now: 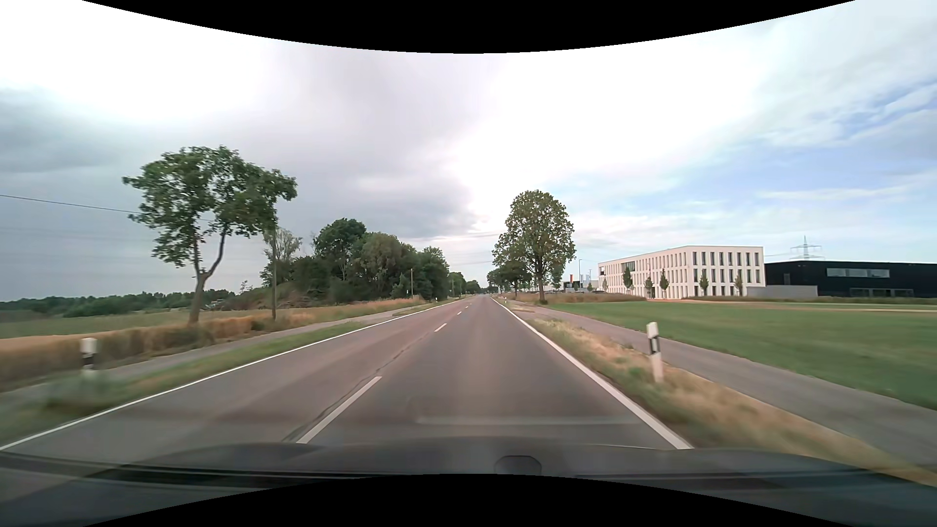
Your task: Follow the waypoints while adhering to traffic rules and regulations
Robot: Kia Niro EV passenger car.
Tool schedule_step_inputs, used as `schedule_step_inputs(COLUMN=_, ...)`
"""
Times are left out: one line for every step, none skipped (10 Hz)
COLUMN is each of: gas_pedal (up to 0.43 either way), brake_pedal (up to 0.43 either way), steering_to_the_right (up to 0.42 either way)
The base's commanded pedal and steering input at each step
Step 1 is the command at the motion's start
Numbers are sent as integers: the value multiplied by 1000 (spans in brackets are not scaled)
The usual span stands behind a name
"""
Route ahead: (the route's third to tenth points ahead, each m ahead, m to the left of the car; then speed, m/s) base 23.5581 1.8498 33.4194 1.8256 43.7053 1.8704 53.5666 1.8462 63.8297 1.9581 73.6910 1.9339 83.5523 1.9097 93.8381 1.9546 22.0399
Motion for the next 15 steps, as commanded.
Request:
schedule_step_inputs(gas_pedal=429, brake_pedal=0, steering_to_the_right=-2)
schedule_step_inputs(gas_pedal=429, brake_pedal=0, steering_to_the_right=-2)
schedule_step_inputs(gas_pedal=429, brake_pedal=0, steering_to_the_right=-2)
schedule_step_inputs(gas_pedal=429, brake_pedal=0, steering_to_the_right=-2)
schedule_step_inputs(gas_pedal=429, brake_pedal=0, steering_to_the_right=-2)
schedule_step_inputs(gas_pedal=429, brake_pedal=0, steering_to_the_right=-1)
schedule_step_inputs(gas_pedal=429, brake_pedal=0, steering_to_the_right=-1)
schedule_step_inputs(gas_pedal=429, brake_pedal=0, steering_to_the_right=-1)
schedule_step_inputs(gas_pedal=429, brake_pedal=0, steering_to_the_right=-1)
schedule_step_inputs(gas_pedal=429, brake_pedal=0, steering_to_the_right=-1)
schedule_step_inputs(gas_pedal=429, brake_pedal=0, steering_to_the_right=-1)
schedule_step_inputs(gas_pedal=429, brake_pedal=0, steering_to_the_right=-1)
schedule_step_inputs(gas_pedal=429, brake_pedal=0, steering_to_the_right=-1)
schedule_step_inputs(gas_pedal=429, brake_pedal=0, steering_to_the_right=-1)
schedule_step_inputs(gas_pedal=429, brake_pedal=0, steering_to_the_right=-1)
